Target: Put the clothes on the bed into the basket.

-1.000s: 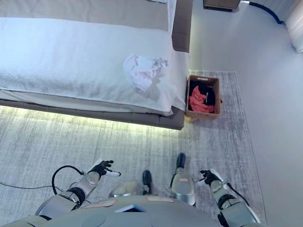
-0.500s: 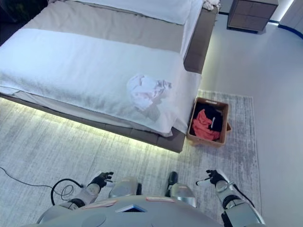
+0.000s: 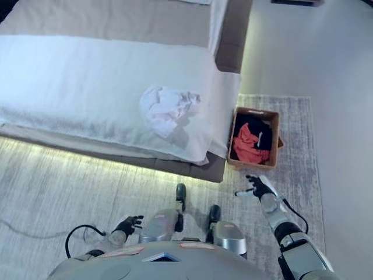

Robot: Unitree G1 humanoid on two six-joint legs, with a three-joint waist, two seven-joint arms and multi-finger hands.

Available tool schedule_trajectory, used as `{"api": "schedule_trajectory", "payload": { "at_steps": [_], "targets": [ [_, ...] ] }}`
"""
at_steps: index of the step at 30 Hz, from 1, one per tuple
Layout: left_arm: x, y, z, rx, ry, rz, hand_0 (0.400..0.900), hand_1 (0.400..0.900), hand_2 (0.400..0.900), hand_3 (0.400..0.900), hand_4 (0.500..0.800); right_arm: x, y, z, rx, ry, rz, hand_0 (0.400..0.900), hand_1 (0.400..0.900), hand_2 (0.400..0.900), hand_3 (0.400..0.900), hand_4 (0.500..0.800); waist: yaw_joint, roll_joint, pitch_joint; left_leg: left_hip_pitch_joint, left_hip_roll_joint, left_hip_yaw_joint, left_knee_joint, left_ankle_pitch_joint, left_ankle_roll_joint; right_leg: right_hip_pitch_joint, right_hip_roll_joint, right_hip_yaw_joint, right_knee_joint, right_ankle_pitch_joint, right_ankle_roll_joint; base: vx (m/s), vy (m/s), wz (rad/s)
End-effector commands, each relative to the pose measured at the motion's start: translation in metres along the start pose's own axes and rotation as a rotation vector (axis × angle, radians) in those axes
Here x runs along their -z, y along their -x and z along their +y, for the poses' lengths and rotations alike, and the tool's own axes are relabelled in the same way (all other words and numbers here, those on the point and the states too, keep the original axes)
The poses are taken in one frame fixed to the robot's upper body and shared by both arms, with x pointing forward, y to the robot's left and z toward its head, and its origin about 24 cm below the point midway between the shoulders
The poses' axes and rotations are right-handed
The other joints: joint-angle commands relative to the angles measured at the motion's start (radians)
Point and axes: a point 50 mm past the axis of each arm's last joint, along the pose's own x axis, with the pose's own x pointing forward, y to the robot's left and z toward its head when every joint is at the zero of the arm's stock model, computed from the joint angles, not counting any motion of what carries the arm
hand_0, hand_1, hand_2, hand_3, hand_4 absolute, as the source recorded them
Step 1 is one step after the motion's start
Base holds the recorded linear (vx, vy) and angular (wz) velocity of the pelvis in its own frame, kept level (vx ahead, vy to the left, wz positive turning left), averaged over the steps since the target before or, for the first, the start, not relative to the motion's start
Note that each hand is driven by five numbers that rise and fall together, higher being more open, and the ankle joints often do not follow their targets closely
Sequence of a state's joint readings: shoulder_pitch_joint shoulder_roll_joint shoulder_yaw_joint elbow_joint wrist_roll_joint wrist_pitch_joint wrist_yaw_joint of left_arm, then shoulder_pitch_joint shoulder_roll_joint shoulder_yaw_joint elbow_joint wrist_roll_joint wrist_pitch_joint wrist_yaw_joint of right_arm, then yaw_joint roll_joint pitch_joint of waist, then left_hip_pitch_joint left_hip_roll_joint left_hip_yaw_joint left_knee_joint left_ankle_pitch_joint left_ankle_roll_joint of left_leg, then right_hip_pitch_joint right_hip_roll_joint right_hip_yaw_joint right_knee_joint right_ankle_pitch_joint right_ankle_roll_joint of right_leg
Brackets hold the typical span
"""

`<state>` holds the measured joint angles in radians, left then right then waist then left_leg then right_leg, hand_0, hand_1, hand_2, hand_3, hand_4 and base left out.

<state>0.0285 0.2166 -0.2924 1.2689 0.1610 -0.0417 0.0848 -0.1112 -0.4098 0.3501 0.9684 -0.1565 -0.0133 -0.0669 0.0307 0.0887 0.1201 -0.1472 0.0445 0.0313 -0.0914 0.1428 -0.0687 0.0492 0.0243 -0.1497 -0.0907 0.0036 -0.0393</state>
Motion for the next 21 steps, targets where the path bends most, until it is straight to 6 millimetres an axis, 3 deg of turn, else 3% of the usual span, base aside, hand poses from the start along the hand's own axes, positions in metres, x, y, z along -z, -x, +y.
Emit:
{"api": "schedule_trajectory", "payload": {
  "at_steps": [1, 4, 8, 12, 13, 15, 18, 21],
  "targets": [
    [-0.016, -0.003, 0.030, -0.097, -0.040, -0.063, 0.900, 0.900, 0.900, 0.900, 0.800, -0.020, -0.002, -0.008, 0.039, 0.008, -0.098, 0.900, 0.900, 0.900, 0.900, 0.800, 0.018, -0.060, -0.075, -0.037, -0.055, 0.004, 0.004, -0.002, 0.017, 0.064, -0.093, 0.023, 0.005, -0.065, 0.133, 0.33, 0.238, -0.06],
    [-0.031, -0.002, 0.048, -0.135, -0.072, -0.128, 0.900, 0.900, 0.900, 0.900, 0.800, -0.043, -0.001, -0.014, 0.059, -0.039, -0.191, 0.900, 0.900, 0.900, 0.900, 0.800, 0.017, -0.088, -0.079, 0.005, -0.074, 0.021, 0.004, -0.045, 0.062, -0.008, -0.133, 0.032, 0.219, -0.098, 0.154, 0.23, 0.242, -0.15],
    [-0.053, 0.000, 0.079, -0.235, -0.061, -0.198, 0.900, 0.900, 0.900, 0.900, 0.800, -0.110, 0.006, -0.046, 0.176, -0.010, -0.435, 0.900, 0.900, 0.900, 0.900, 0.800, 0.010, -0.108, -0.017, 0.036, -0.070, 0.032, 0.004, -0.069, 0.086, -0.182, -0.148, 0.020, 0.499, -0.075, 0.168, 0.05, 0.155, -0.29],
    [-0.064, 0.001, 0.088, -0.278, -0.078, -0.224, 0.900, 0.900, 0.900, 0.900, 0.800, -0.168, 0.029, -0.086, 0.361, 0.092, -0.653, 0.900, 0.900, 0.900, 0.900, 0.800, 0.024, -0.114, 0.017, 0.022, -0.056, 0.045, 0.004, -0.086, 0.071, -0.192, -0.198, -0.057, 0.267, -0.013, 0.155, 0.04, 0.001, -0.25],
    [-0.064, 0.001, 0.088, -0.278, -0.078, -0.224, 0.900, 0.900, 0.900, 0.900, 0.800, -0.168, 0.029, -0.086, 0.361, 0.092, -0.653, 0.900, 0.900, 0.900, 0.900, 0.800, 0.024, -0.113, 0.018, 0.023, -0.055, 0.044, 0.004, -0.086, 0.070, -0.190, -0.197, -0.057, 0.265, -0.012, 0.155, -0.01, -0.116, 0.12],
    [-0.068, 0.000, 0.085, -0.269, -0.110, -0.216, 0.900, 0.900, 0.900, 0.900, 0.800, -0.206, 0.053, -0.112, 0.509, 0.176, -0.794, 0.900, 0.900, 0.900, 0.900, 0.800, 0.023, -0.141, 0.060, 0.000, -0.050, 0.037, 0.004, -0.087, 0.066, -0.209, -0.192, 0.011, 0.143, 0.050, 0.168, 0.02, -0.166, 0.28],
    [-0.078, 0.000, 0.083, -0.280, -0.099, -0.253, 0.900, 0.900, 0.900, 0.900, 0.800, -0.234, 0.077, -0.127, 0.611, 0.200, -0.920, 0.900, 0.900, 0.900, 0.900, 0.800, 0.040, -0.158, 0.061, -0.043, -0.056, 0.033, 0.004, -0.074, 0.065, -0.213, -0.196, -0.014, 0.078, 0.088, 0.178, 0.02, -0.111, 0.12],
    [-0.091, 0.001, 0.077, -0.276, -0.093, -0.299, 0.900, 0.900, 0.900, 0.900, 0.800, -0.266, 0.091, -0.137, 0.668, 0.231, -1.003, 0.900, 0.900, 0.900, 0.900, 0.800, 0.060, -0.156, 0.103, -0.086, -0.049, 0.005, 0.010, -0.051, 0.065, -0.241, -0.188, -0.032, 0.078, 0.086, 0.166, -0.05, -0.102, 0.20]
  ]
}}
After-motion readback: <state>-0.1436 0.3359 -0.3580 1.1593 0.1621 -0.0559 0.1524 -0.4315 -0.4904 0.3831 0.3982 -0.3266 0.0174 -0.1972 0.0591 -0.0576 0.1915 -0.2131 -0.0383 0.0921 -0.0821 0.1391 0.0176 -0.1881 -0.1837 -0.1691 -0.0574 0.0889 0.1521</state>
